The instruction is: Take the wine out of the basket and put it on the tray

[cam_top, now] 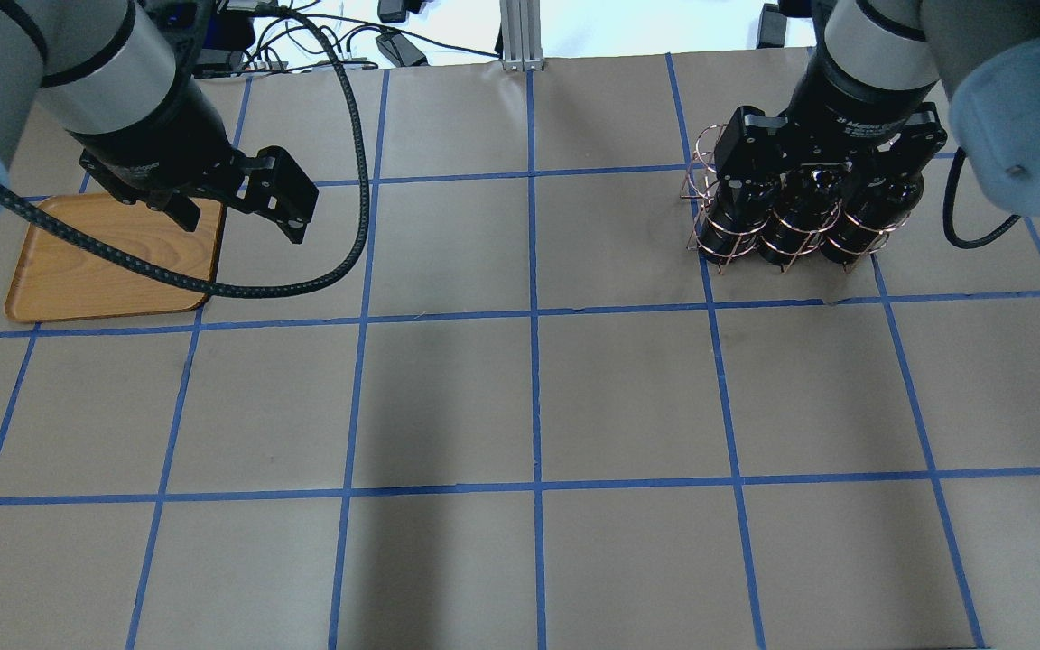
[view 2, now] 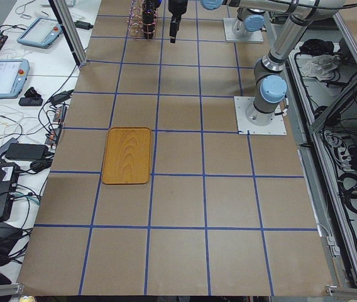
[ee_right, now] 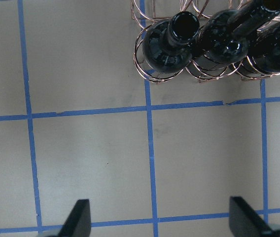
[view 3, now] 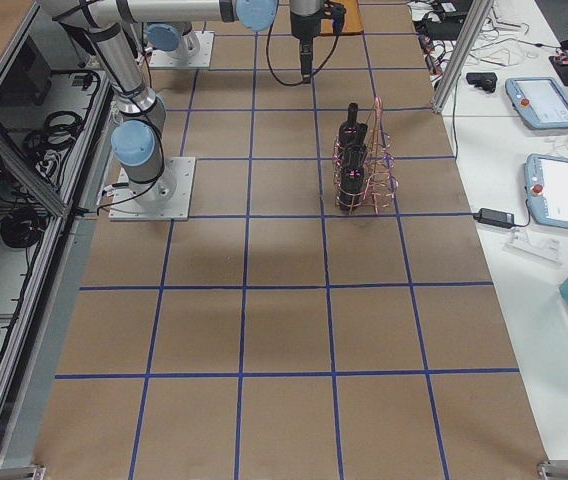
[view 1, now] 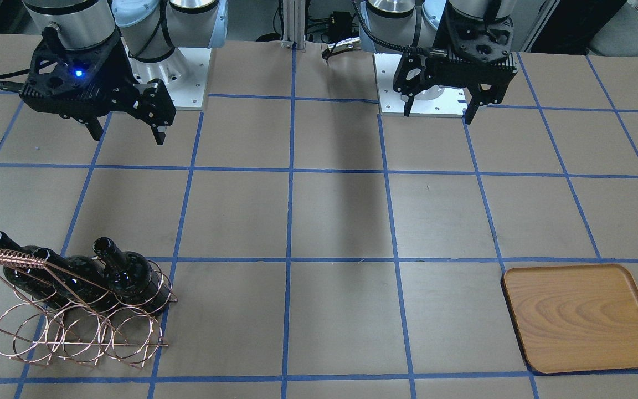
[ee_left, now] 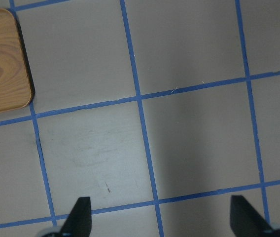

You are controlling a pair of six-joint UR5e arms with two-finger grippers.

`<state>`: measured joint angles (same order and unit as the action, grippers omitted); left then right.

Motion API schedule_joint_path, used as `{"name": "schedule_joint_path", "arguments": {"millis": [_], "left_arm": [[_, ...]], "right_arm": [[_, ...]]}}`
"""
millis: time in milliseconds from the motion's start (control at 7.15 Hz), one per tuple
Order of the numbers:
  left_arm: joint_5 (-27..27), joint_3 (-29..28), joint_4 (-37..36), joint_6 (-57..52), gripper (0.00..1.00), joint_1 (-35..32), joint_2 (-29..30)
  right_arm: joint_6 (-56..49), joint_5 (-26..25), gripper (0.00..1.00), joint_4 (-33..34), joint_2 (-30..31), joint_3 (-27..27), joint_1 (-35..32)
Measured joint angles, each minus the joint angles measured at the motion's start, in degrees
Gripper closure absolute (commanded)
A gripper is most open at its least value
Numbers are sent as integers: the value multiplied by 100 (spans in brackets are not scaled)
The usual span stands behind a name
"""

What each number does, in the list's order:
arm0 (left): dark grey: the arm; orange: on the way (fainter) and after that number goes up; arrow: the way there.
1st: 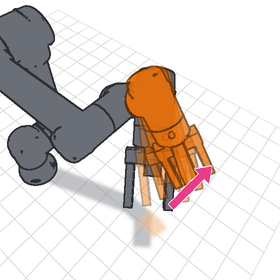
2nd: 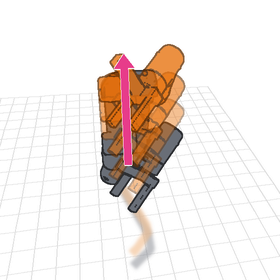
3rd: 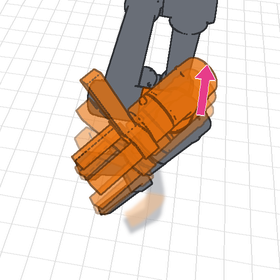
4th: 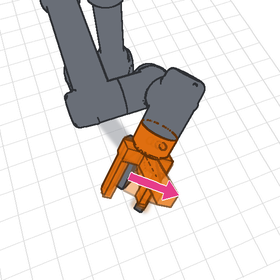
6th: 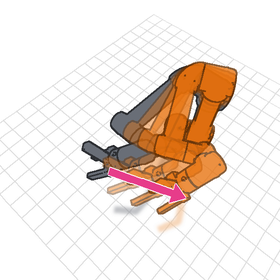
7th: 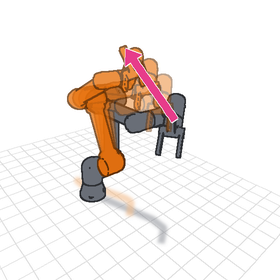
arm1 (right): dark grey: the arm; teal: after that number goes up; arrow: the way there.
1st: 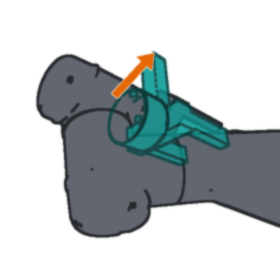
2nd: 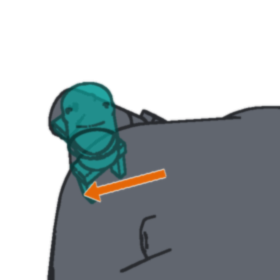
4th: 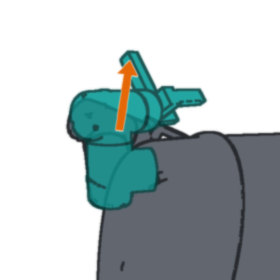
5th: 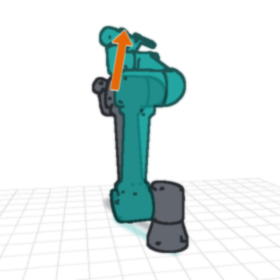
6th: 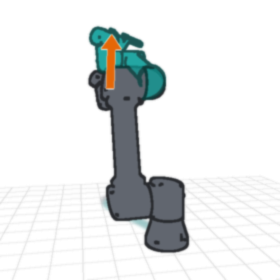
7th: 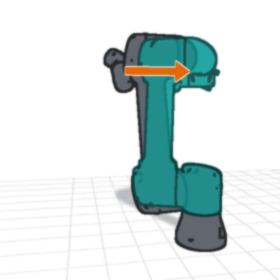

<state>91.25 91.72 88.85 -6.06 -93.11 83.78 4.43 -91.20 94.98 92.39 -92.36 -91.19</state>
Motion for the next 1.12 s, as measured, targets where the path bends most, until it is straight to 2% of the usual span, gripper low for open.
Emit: {"name": "schedule_joint_path", "arguments": {"millis": [560,1119], "left_arm": [[28,-9,48,7,0,18,-153],[18,-11,-91,98,0,39,-45]], "right_arm": [[-3,24,0,83,2,1,16],[-217,43,0,369,-8,11,58]]}}
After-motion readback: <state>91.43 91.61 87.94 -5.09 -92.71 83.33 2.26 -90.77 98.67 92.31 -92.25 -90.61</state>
